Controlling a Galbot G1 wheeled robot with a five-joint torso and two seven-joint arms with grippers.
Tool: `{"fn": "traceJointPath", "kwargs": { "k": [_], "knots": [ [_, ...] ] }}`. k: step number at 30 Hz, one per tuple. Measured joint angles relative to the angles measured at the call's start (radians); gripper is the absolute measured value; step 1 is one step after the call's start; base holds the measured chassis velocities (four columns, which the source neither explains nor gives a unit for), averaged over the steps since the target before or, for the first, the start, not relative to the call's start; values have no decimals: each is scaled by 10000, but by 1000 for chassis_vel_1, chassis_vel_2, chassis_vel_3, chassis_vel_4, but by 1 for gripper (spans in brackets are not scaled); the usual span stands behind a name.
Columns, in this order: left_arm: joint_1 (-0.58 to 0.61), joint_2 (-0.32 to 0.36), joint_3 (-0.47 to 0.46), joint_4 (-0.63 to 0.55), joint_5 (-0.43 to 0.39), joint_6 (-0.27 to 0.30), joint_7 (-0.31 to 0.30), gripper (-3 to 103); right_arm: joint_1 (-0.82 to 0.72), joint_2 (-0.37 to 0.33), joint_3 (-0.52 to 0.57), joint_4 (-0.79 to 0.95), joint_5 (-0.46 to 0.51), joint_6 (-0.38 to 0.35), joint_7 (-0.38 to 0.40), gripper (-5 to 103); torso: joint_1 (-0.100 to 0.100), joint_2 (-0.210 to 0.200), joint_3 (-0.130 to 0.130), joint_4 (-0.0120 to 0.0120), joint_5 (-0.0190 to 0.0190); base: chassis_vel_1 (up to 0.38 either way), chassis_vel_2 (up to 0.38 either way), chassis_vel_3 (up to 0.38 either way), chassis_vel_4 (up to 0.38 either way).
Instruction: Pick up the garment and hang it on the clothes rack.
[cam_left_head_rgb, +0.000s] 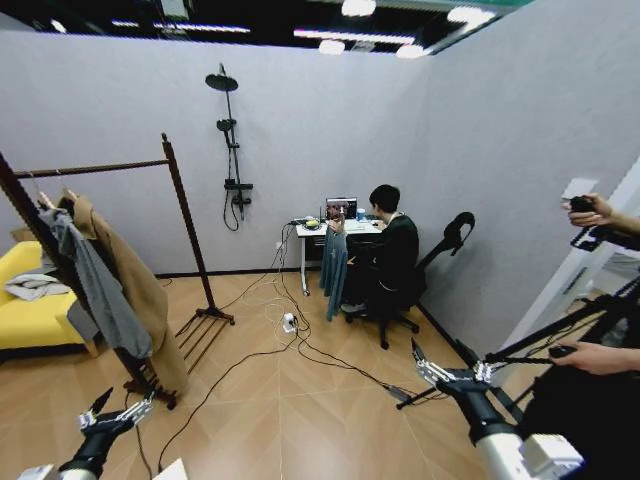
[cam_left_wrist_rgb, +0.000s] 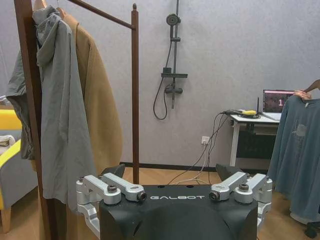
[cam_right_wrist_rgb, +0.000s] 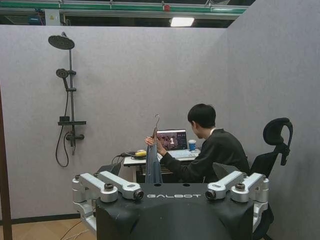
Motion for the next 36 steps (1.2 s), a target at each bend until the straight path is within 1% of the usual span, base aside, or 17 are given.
{"fn": "traceJointPath", "kwargs": {
  "k": [21, 27, 36],
  "knots": [
    [0, 0, 0, 0, 1, 0, -1, 100, 25, -12, -6, -8, 29, -210, -76, 100, 1, 0, 0, 0, 0, 0, 0, 0, 0],
    [0, 0, 0, 0, 0, 0, 0, 100, 24, -21, 259, -9, 274, -180, -197, 100, 0, 0, 0, 0, 0, 0, 0, 0, 0],
    [1, 0, 0, 0, 1, 0, 0, 100, 200, -39, -23, -9, 179, -300, -192, 100, -2, 1, -1, 2, 0, -20, 25, 17, -15]
  ]
}}
